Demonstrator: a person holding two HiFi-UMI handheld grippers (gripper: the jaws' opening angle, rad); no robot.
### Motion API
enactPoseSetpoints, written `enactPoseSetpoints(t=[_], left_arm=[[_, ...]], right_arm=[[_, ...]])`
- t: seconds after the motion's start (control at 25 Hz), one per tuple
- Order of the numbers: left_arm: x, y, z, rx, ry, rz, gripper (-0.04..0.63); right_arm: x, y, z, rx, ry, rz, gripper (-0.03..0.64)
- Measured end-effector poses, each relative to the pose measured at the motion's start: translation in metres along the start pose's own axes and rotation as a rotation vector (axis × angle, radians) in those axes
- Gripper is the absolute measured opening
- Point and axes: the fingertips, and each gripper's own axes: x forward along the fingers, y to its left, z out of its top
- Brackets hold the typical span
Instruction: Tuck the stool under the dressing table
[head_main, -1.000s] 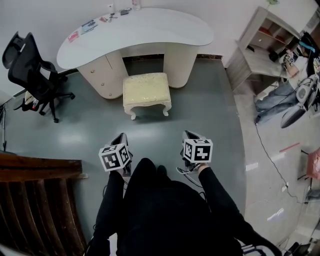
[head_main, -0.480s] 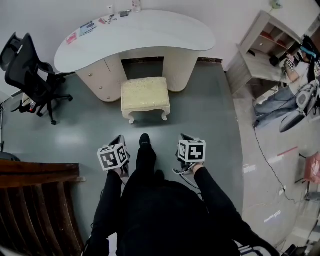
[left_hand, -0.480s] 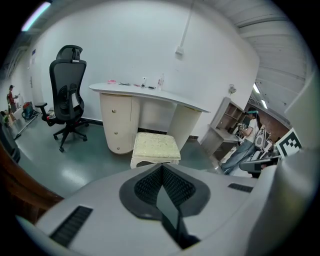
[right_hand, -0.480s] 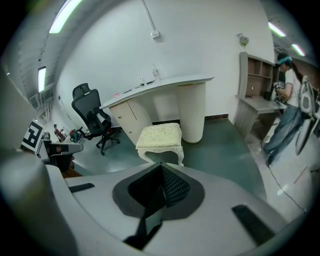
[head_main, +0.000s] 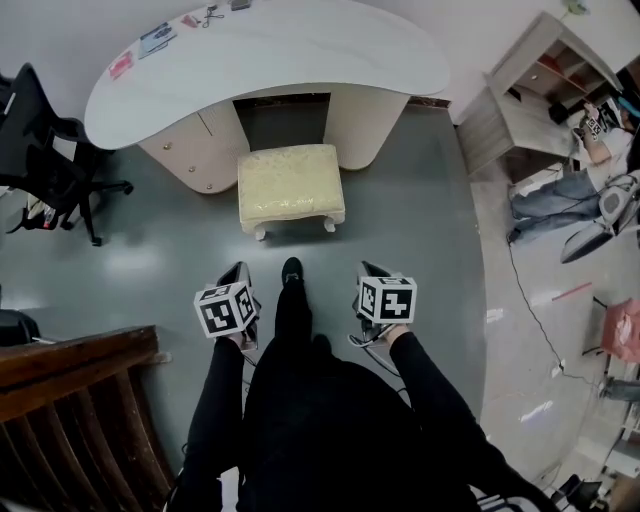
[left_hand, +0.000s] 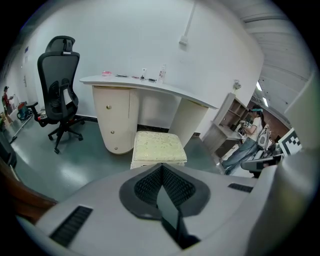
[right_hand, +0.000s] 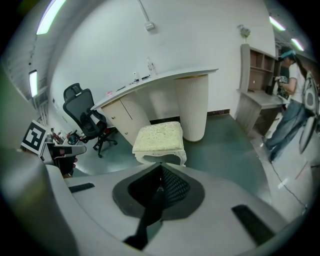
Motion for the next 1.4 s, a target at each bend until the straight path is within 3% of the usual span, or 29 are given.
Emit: enactPoseSetpoints(t=[0.32, 0.6, 1.4], left_arm=[[0.06, 0.043, 0.011, -0.026, 0.08, 0.009, 0.008], [0.082, 0.041, -0.035, -0.025, 0.164, -0.01, 0.008], [0.24, 0.072, -0.127, -0.057, 0.39, 0.03, 0.008]], right_arm=[[0.064, 0.004, 0.024, 0.029, 0.057, -0.032, 0.005], [0.09, -0.013, -0.009, 0.031, 0.128, -0.051, 0.005], [0.25, -0.058, -0.06, 0.009, 0.335, -0.093, 0.005]])
